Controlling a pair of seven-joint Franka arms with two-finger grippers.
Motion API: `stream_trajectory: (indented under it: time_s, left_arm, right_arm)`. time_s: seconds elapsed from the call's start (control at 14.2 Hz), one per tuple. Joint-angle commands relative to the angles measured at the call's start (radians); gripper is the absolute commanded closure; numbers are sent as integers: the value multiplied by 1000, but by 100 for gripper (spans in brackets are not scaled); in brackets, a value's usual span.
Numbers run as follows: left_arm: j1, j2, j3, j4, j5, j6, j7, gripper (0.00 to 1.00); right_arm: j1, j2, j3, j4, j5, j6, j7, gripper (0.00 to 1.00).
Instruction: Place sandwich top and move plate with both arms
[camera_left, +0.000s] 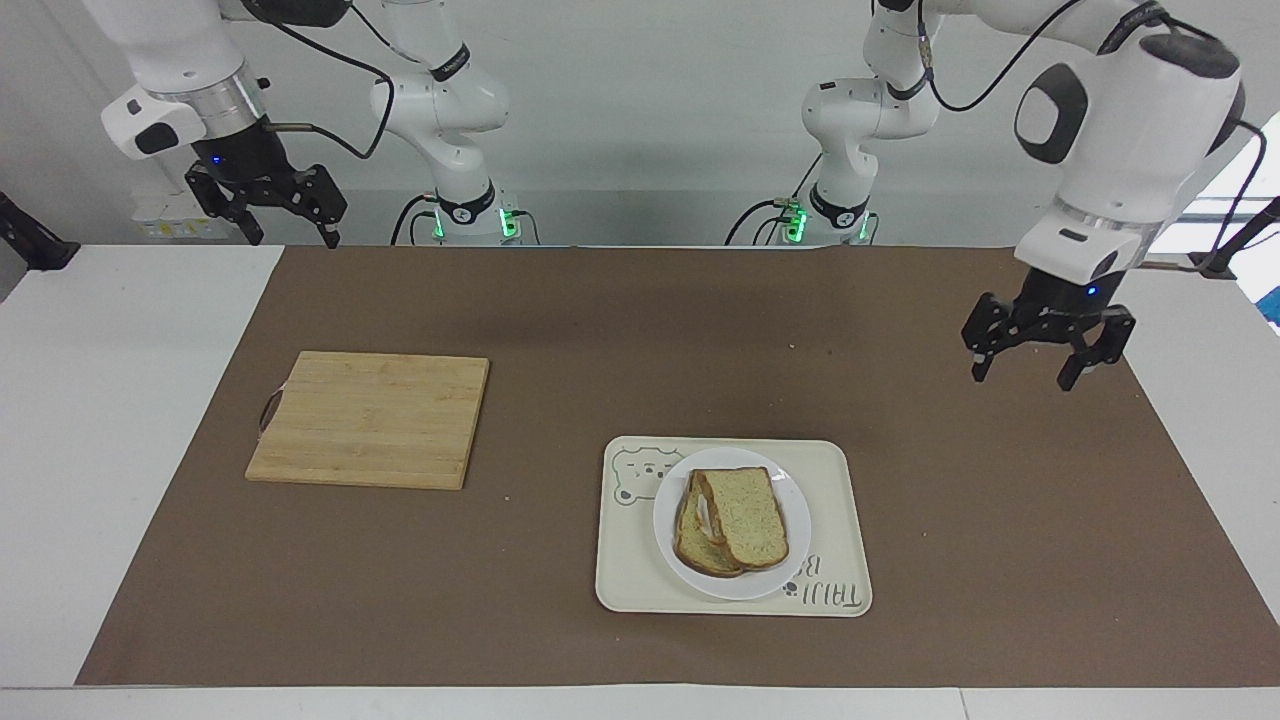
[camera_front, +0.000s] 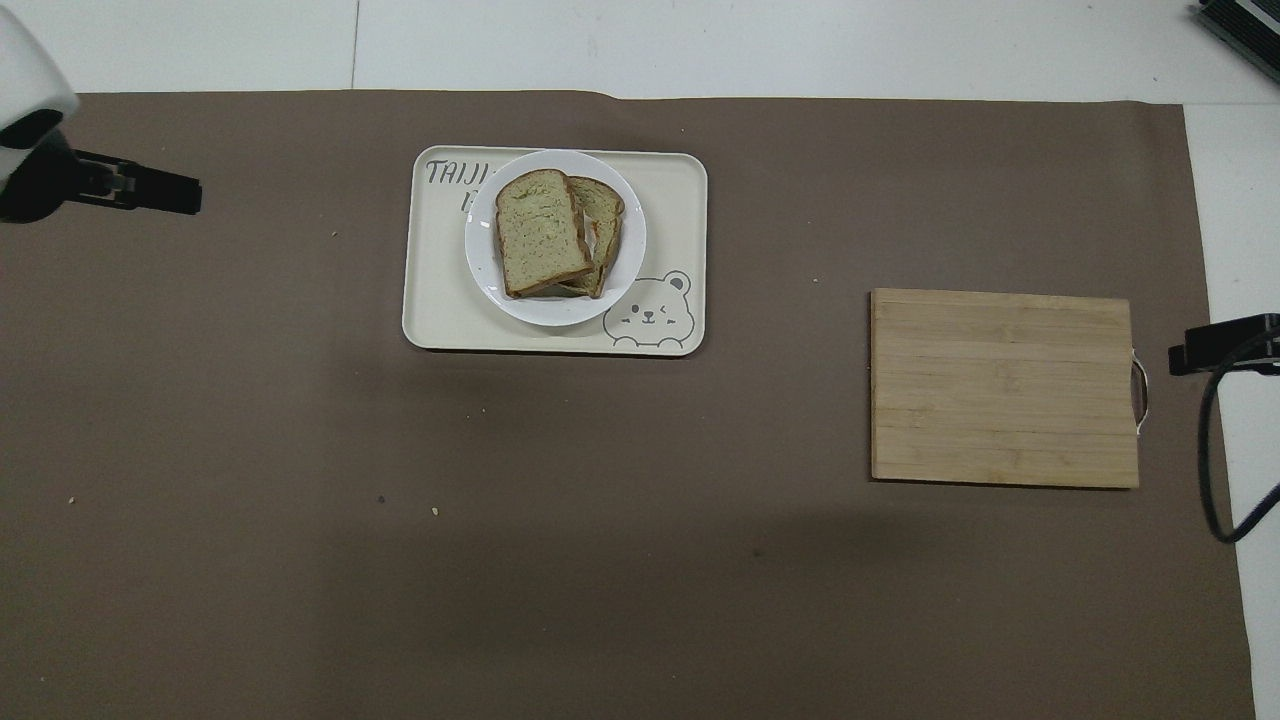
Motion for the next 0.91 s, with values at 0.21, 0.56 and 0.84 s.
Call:
stream_trajectory:
  time_s: [0.21, 0.56, 0.84]
  left_arm:
    - [3, -83, 13, 159, -4, -388, 66, 0]
    - [-10, -189, 2, 97, -19, -488, 55, 0]
    - [-2, -190, -1, 102, -22, -525, 55, 0]
  right_arm:
    - [6, -13, -5, -12, -6, 12, -18, 0]
    - [6, -13, -5, -12, -6, 12, -18, 0]
    - [6, -13, -5, -12, -4, 10, -18, 0]
